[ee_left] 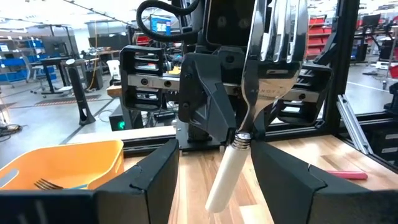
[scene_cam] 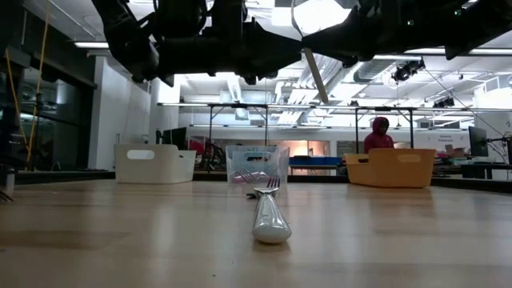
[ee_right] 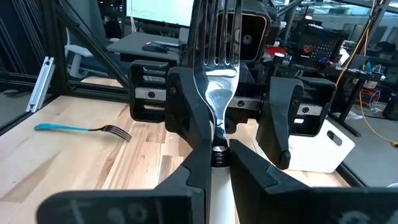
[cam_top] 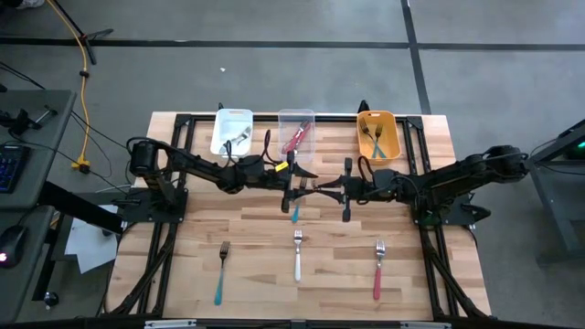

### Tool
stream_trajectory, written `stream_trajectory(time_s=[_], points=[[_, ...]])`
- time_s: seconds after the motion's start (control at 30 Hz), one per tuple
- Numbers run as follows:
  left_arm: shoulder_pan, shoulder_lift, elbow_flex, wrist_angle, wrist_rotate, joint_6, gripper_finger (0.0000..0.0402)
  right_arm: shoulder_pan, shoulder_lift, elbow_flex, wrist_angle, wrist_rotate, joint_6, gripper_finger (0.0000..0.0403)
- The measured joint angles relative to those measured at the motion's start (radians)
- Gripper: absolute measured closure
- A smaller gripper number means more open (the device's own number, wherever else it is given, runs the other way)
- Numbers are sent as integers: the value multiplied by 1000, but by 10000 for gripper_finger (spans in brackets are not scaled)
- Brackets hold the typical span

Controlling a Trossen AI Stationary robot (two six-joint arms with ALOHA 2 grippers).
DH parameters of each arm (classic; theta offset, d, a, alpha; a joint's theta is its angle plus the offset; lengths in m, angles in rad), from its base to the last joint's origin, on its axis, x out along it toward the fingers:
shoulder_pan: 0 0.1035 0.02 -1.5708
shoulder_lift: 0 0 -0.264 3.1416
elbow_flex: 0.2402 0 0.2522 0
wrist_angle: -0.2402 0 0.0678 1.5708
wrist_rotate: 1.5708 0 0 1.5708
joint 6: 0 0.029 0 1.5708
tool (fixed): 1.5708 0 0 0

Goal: Sort silverware by color (type)
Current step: Put the top white fork into the white bin

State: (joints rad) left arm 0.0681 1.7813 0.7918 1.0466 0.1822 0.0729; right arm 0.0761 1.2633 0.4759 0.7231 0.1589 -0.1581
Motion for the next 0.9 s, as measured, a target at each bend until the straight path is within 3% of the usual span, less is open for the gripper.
stream_trajectory(time_s=[0.37, 0.63, 0.9], points=[[7, -65, -1, -98, 48, 16, 204, -6, 0, 0, -3, 46, -8, 371], [-2, -64, 1, -38, -41, -12, 204, -7, 0, 0, -1, 33, -8, 371], [4, -53, 29, -60, -25, -25, 204, -6, 0, 0, 7, 31, -8, 371]])
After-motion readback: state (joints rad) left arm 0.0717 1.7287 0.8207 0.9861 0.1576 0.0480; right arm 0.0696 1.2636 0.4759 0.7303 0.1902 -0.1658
